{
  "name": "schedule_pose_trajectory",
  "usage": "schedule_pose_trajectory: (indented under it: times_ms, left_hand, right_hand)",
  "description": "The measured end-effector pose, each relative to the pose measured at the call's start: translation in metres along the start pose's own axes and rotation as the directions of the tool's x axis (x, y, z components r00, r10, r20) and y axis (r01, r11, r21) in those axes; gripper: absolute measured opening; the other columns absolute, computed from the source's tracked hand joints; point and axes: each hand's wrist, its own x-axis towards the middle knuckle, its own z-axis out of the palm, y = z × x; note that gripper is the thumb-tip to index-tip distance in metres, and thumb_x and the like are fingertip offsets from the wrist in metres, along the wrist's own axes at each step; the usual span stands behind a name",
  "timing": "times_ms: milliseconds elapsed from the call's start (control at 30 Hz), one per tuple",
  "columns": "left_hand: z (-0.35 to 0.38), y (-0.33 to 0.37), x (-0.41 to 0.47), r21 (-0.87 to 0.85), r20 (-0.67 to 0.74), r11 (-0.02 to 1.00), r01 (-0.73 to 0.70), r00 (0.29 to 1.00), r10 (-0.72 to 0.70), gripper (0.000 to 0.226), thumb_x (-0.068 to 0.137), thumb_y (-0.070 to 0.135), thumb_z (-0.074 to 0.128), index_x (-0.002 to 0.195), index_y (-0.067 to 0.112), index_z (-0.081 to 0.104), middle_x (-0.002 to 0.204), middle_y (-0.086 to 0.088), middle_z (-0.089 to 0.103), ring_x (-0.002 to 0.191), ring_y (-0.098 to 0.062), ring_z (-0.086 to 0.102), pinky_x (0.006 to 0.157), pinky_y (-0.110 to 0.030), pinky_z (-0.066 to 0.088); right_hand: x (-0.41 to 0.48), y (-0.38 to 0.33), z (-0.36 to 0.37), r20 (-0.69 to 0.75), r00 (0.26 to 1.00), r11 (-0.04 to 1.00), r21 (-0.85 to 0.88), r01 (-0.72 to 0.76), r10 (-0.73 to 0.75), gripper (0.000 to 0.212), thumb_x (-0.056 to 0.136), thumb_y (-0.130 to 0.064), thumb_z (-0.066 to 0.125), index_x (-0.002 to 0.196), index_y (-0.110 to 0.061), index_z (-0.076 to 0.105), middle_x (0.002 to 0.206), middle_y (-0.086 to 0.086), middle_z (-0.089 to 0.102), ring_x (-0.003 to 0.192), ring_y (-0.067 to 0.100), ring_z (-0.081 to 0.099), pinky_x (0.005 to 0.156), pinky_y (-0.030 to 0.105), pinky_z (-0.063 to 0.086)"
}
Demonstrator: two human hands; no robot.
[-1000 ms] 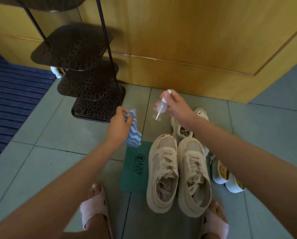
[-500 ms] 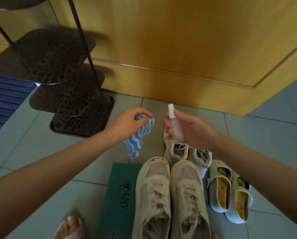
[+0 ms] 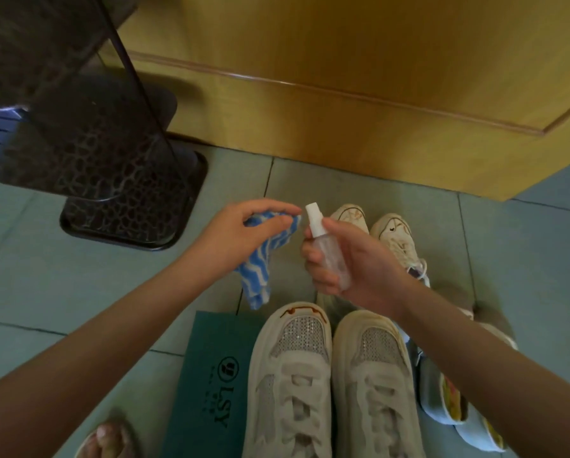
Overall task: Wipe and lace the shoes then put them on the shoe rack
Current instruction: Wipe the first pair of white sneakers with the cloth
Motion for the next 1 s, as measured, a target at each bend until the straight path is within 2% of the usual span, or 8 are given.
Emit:
schedule_pose_trajectory:
  times_ms: [167, 233, 333, 433, 533, 600, 667, 1000]
  left_hand:
    - [0.009, -0.008, -0.001, -0.042, 0.010, 0.999, -0.013, 1.000, 0.013, 0.018, 0.089, 0.016, 0.058, 0.094, 0.030, 0.068, 0.099, 0.020, 0.066, 0.094, 0.012, 0.058, 0.083, -0.003, 0.042]
    - [0.009, -0.015, -0.002, 0.002, -0.007, 1.000, -0.027, 1.000, 0.027, 0.018, 0.089, 0.017, 0.058, 0.094, 0.031, 0.068, 0.099, 0.022, 0.065, 0.094, 0.013, 0.057, 0.083, -0.002, 0.041]
    - [0.003, -0.031, -0.006, 0.076, -0.027, 0.997, 0.015, 1.000, -0.013, 0.020, 0.089, 0.016, 0.059, 0.094, 0.033, 0.067, 0.101, 0.023, 0.063, 0.095, 0.015, 0.055, 0.082, -0.001, 0.039]
    - [-0.001, -0.047, -0.013, 0.108, -0.047, 0.990, 0.090, 0.995, -0.085, 0.019, 0.089, 0.015, 0.058, 0.096, 0.030, 0.067, 0.103, 0.013, 0.065, 0.097, 0.012, 0.053, 0.084, -0.007, 0.039]
    - [-0.002, -0.055, -0.020, 0.112, -0.049, 0.983, 0.143, 0.989, -0.138, 0.020, 0.088, 0.015, 0.059, 0.095, 0.032, 0.067, 0.105, 0.008, 0.066, 0.099, 0.008, 0.054, 0.086, -0.013, 0.041]
    - [-0.004, -0.058, -0.023, 0.119, -0.054, 0.979, 0.163, 0.986, -0.158, 0.019, 0.088, 0.015, 0.059, 0.097, 0.030, 0.068, 0.107, 0.007, 0.065, 0.101, 0.002, 0.056, 0.086, -0.014, 0.040]
    - [-0.005, -0.059, -0.024, 0.120, -0.061, 0.979, 0.166, 0.985, -0.160, 0.020, 0.088, 0.014, 0.058, 0.098, 0.029, 0.068, 0.107, 0.008, 0.065, 0.101, 0.003, 0.056, 0.085, -0.011, 0.039]
    - [0.001, -0.061, -0.025, 0.111, -0.059, 0.977, 0.180, 0.983, -0.174, 0.019, 0.088, 0.018, 0.059, 0.098, 0.031, 0.068, 0.106, 0.010, 0.066, 0.100, 0.000, 0.057, 0.084, -0.011, 0.041]
  right_hand:
    - [-0.002, 0.005, -0.011, -0.083, 0.996, 0.983, -0.184, -0.004, -0.011, 0.035, 0.090, -0.038, 0.045, 0.111, -0.011, 0.052, 0.081, 0.003, 0.054, 0.060, 0.015, 0.050, 0.058, 0.027, 0.042]
    - [-0.002, 0.005, -0.014, -0.140, 0.990, 0.958, -0.281, -0.061, 0.022, 0.042, 0.090, -0.048, 0.042, 0.102, -0.012, 0.058, 0.081, 0.003, 0.056, 0.063, 0.015, 0.051, 0.061, 0.028, 0.042]
    - [-0.002, 0.001, -0.011, -0.282, 0.957, 0.898, -0.400, -0.184, 0.070, 0.058, 0.090, -0.063, 0.027, 0.079, -0.015, 0.058, 0.071, 0.003, 0.057, 0.056, 0.014, 0.049, 0.055, 0.026, 0.042]
    - [0.002, 0.001, -0.008, -0.426, 0.905, 0.720, -0.634, -0.283, -0.020, 0.061, 0.086, -0.067, 0.029, 0.066, -0.015, 0.053, 0.057, 0.000, 0.052, 0.044, 0.009, 0.044, 0.047, 0.018, 0.037]
    - [0.009, 0.007, -0.008, -0.430, 0.882, 0.419, -0.849, -0.322, -0.192, 0.065, 0.084, -0.069, 0.037, 0.065, -0.012, 0.063, 0.056, -0.001, 0.056, 0.047, 0.011, 0.046, 0.055, 0.024, 0.040]
    - [0.016, 0.012, -0.007, -0.406, 0.884, 0.189, -0.910, -0.368, -0.232, 0.069, 0.081, -0.072, 0.036, 0.066, -0.011, 0.067, 0.058, 0.001, 0.059, 0.052, 0.014, 0.050, 0.058, 0.027, 0.042]
    - [0.022, 0.015, -0.004, -0.401, 0.888, 0.045, -0.915, -0.402, -0.223, 0.070, 0.081, -0.072, 0.037, 0.062, -0.012, 0.066, 0.059, 0.002, 0.059, 0.052, 0.014, 0.051, 0.057, 0.026, 0.041]
    - [0.029, 0.019, -0.014, -0.359, 0.919, -0.109, -0.919, -0.379, -0.166, 0.050, 0.088, -0.056, 0.042, 0.062, -0.016, 0.056, 0.059, 0.002, 0.048, 0.055, 0.016, 0.042, 0.051, 0.025, 0.031]
